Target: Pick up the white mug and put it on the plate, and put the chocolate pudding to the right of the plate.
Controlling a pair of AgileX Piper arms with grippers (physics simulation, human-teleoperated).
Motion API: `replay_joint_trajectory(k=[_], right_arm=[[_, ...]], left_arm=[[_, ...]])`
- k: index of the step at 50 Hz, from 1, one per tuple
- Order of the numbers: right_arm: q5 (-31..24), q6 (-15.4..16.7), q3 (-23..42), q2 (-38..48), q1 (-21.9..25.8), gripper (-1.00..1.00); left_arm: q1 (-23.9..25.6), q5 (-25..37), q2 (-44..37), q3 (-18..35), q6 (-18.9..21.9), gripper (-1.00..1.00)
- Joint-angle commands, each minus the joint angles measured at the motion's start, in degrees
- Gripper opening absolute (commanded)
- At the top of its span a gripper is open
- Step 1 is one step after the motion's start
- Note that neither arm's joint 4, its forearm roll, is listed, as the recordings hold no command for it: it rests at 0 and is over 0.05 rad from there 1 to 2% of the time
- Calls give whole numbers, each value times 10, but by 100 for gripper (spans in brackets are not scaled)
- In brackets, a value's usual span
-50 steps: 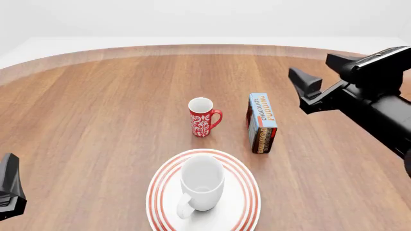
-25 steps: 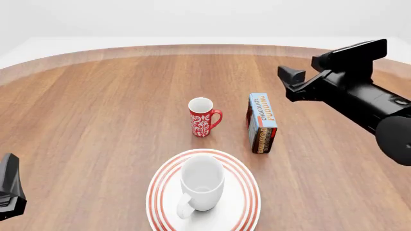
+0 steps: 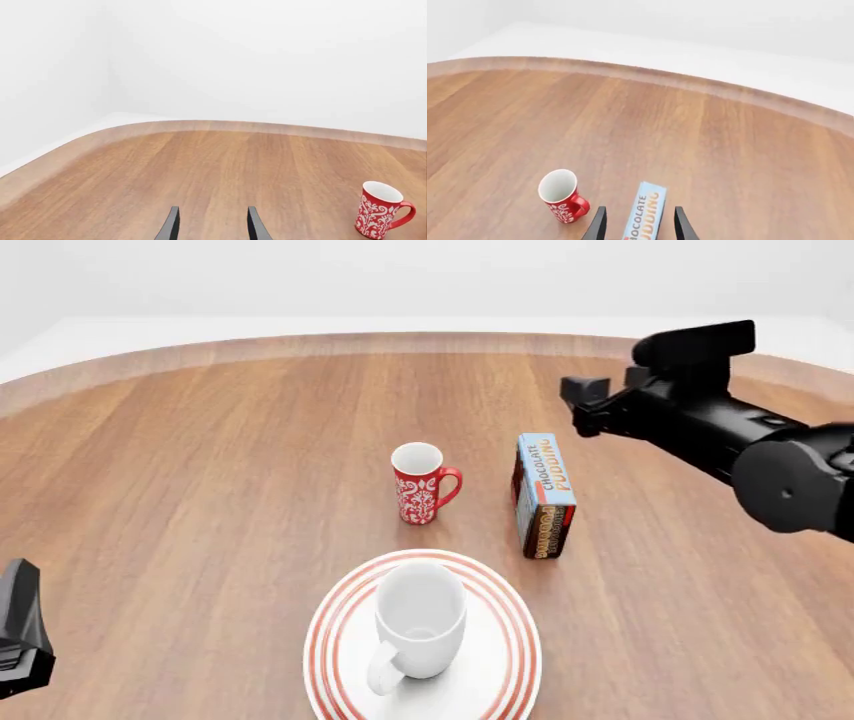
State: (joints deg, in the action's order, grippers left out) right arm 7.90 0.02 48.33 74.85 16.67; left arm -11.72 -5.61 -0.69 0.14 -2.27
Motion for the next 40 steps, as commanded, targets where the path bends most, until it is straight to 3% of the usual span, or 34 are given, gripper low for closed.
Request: replay_joint_trajectory(k=[1, 16, 40], right_arm=[[-12, -27, 22, 35, -5, 100], [-25, -61, 41, 61, -13, 100], [-29, -87, 49, 81, -26, 100]], left_arm=[[0, -1, -1, 0, 0, 100], [0, -2, -3, 0, -1, 100], [2, -1, -2, 0, -1, 100]])
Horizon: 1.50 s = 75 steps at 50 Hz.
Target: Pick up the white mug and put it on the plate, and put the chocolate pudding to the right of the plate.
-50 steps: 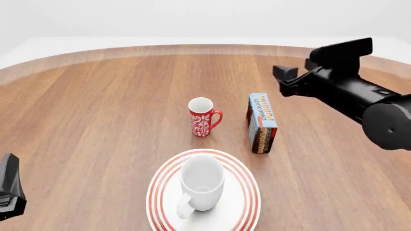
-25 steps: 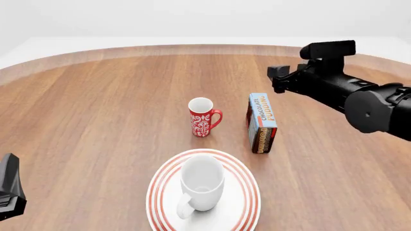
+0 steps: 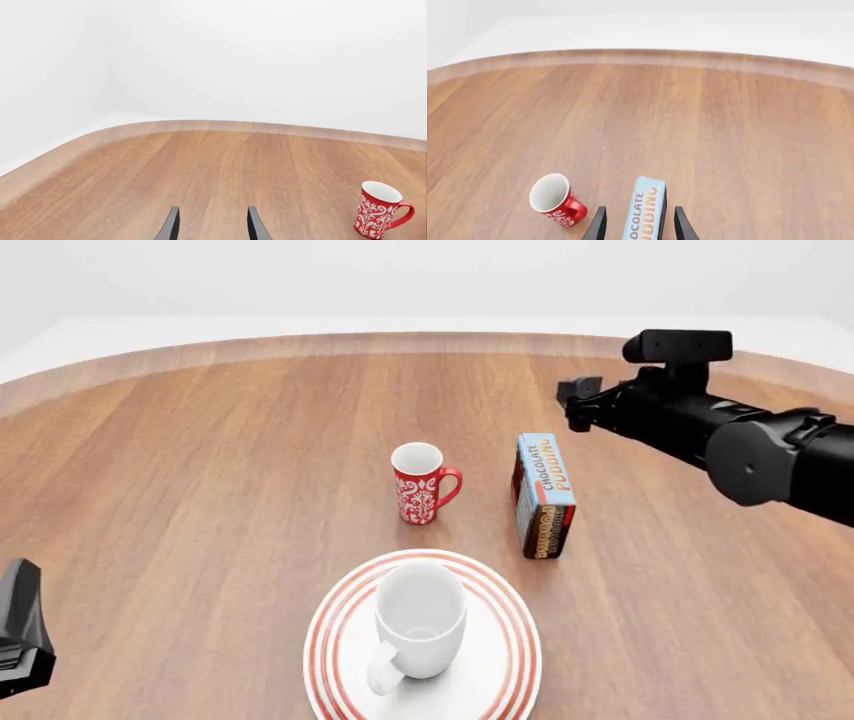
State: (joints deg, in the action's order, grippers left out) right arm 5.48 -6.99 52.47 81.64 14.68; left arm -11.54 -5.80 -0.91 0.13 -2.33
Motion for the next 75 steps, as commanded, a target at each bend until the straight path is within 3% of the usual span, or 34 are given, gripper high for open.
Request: replay_joint_trajectory(k=[1, 26, 75], right_arm=[[-5, -18, 8, 14, -6, 100], [-8, -34, 27, 45, -13, 100], [12, -18, 29, 96, -14, 100]], left_arm=[[0, 1, 1, 0, -1, 100], [2, 1, 1, 0, -2, 100], [6, 0, 0, -1, -4, 100]])
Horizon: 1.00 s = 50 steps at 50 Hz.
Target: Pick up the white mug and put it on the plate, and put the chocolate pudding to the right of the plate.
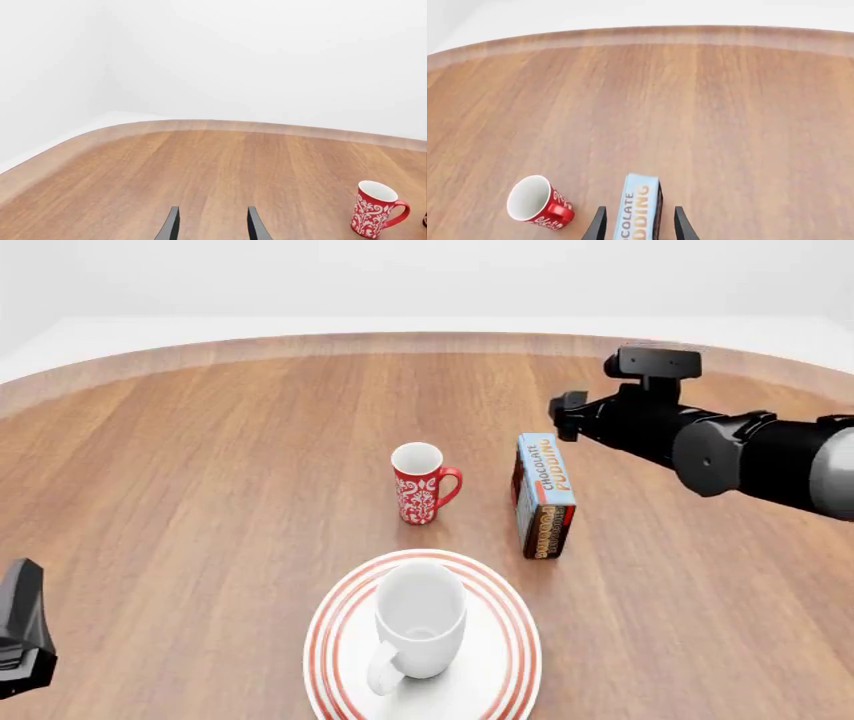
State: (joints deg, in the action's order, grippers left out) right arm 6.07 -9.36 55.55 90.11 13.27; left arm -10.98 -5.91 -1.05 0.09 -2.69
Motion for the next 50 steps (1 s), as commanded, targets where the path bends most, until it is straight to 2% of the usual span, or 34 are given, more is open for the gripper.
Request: replay_joint_trajectory(k=[1, 24, 50], right_arm=[[7, 7, -2, 13, 1, 100], [15, 17, 1, 35, 12, 100], [22, 11, 6, 62, 16, 100]], left_arm=[[1, 1, 1, 0, -1, 100], [0, -2, -2, 0, -2, 100], [0, 0, 0, 0, -1, 100]])
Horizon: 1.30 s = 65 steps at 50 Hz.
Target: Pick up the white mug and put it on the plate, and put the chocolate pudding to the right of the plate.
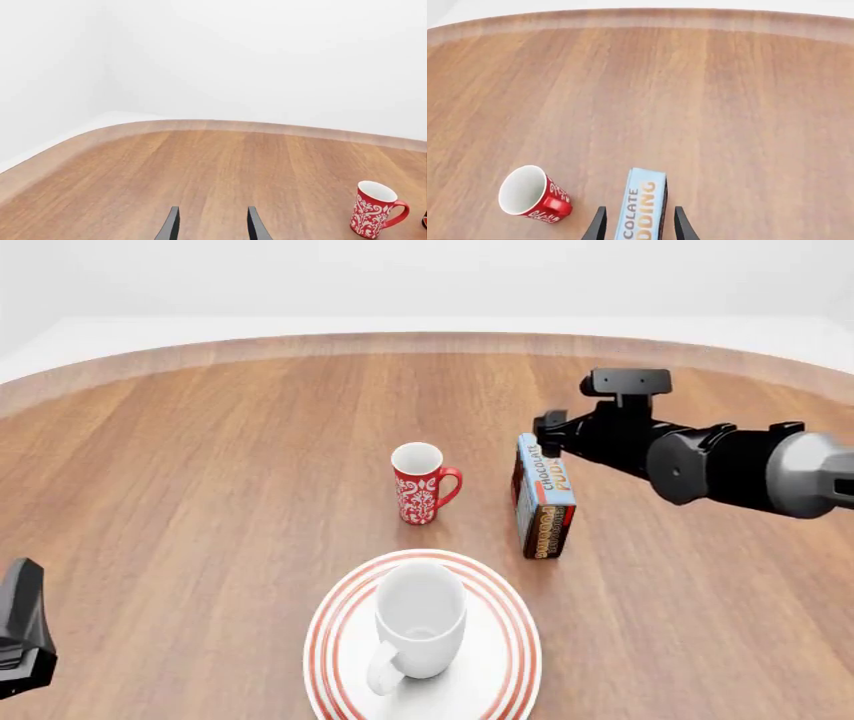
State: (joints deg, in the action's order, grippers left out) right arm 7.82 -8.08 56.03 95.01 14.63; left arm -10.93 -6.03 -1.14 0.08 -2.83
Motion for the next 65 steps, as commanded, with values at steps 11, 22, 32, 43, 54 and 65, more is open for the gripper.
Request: replay_joint_trajectory(k=[11, 22, 32, 43, 54, 65], right_arm=[[8, -3, 4, 25, 4, 100], [12, -3, 4, 35, 4, 100], [18, -3, 4, 46, 4, 100], [20, -1, 7, 54, 5, 100], [22, 0, 10, 67, 5, 100], [24, -4, 10, 76, 6, 100]], left_arm=[[0, 1, 1, 0, 0, 100], [0, 1, 1, 0, 0, 100], [0, 1, 1, 0, 0, 100], [1, -1, -2, 0, 1, 100], [1, -1, -2, 0, 2, 100], [2, 6, 5, 0, 4, 100]])
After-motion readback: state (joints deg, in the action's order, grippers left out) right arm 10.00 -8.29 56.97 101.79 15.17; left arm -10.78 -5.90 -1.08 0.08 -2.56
